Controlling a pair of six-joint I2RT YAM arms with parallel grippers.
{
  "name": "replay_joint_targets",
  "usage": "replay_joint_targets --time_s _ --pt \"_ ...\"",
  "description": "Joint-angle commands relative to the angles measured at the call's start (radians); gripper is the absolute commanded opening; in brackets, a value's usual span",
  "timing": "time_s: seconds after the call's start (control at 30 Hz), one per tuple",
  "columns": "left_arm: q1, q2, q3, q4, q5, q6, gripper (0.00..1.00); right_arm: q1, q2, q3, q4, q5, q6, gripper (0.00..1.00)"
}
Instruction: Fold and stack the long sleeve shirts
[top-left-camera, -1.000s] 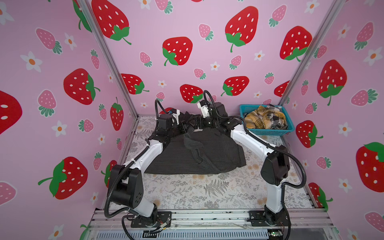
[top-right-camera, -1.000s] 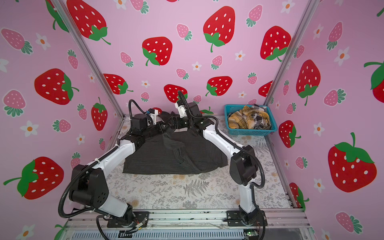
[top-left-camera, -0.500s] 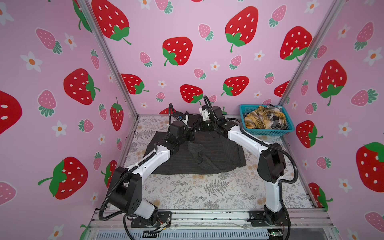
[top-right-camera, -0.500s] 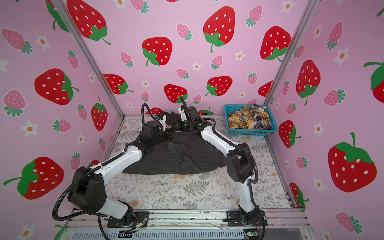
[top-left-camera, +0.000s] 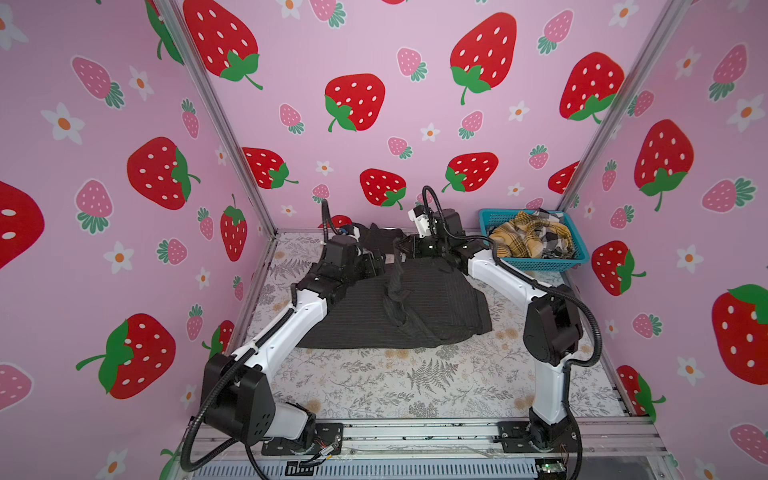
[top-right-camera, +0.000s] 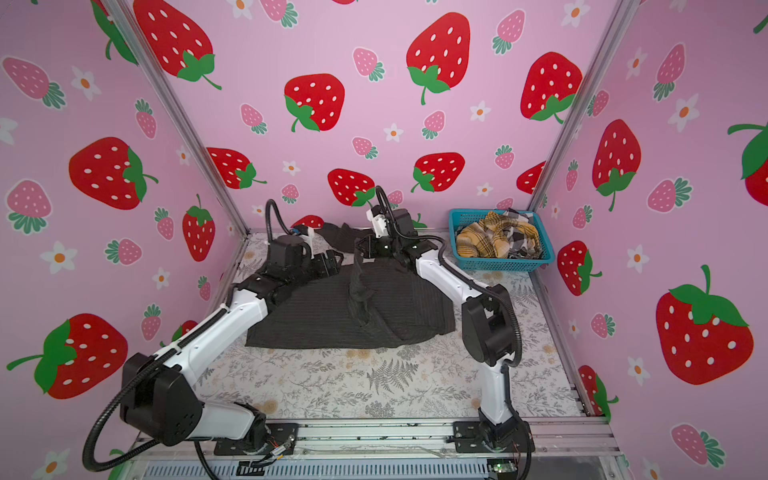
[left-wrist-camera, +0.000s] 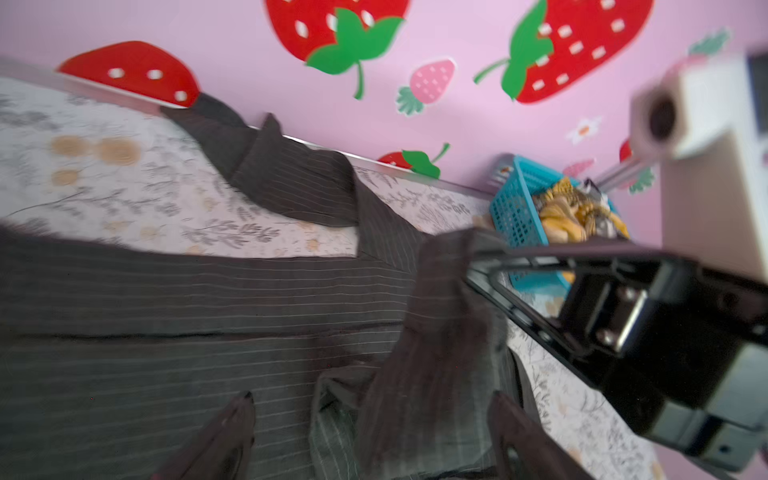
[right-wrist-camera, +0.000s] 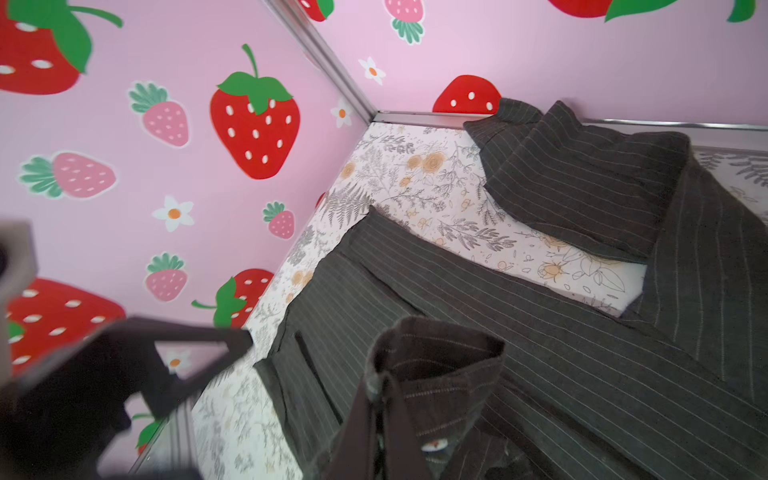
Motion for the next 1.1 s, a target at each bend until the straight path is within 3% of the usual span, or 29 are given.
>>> replay_joint_targets --time_s 0.0,0.1,0.17,0.27,0.33,0.43,0.6,0.77,0.9,1.0,1.07 --pt "0.180 -0.029 0.084 -0.156 0.262 -0.152 0.96 -0.057 -0.109 -0.099 0.211 -0.299 -0.040 0.00" --pt "0.280 0.029 0.075 0.042 0.682 -0.147 0.99 -0.089 -0.129 -0.132 0.250 -0.471 -0.015 0.00" --pt "0.286 0.063 0.101 0.095 0.799 -0.098 0.99 -0.091 -0.127 -0.137 0.273 -0.585 0.012 0.00" --pt "0.269 0.110 0.134 0.196 0.857 -0.104 1.00 -0.081 -0.145 -0.188 0.400 -0.679 0.112 0.00" --pt "0.256 0.147 0.146 0.332 0.877 -0.199 1.00 -0.075 -0.157 -0.210 0.461 -0.712 0.161 0.00" --pt "0.211 0.206 0.192 0.401 0.864 -0.303 1.00 -0.066 -0.166 -0.214 0.521 -0.751 0.212 0.00" --pt "0.086 0.253 0.229 0.259 0.729 -0.375 0.96 -0.055 -0.158 -0.193 0.486 -0.778 0.193 0.00" --pt "0.057 0.222 0.042 0.602 0.806 -0.561 0.93 -0.052 -0.159 -0.196 0.487 -0.793 0.201 0.00" --pt "0.058 0.204 -0.012 0.775 0.857 -0.586 0.89 -0.051 -0.158 -0.192 0.490 -0.803 0.208 0.00" --pt "0.054 0.219 -0.008 0.853 0.891 -0.611 0.73 -0.051 -0.160 -0.191 0.490 -0.802 0.211 0.00" --pt "0.054 0.228 -0.013 0.935 0.895 -0.663 0.53 -0.054 -0.160 -0.194 0.490 -0.796 0.215 0.00"
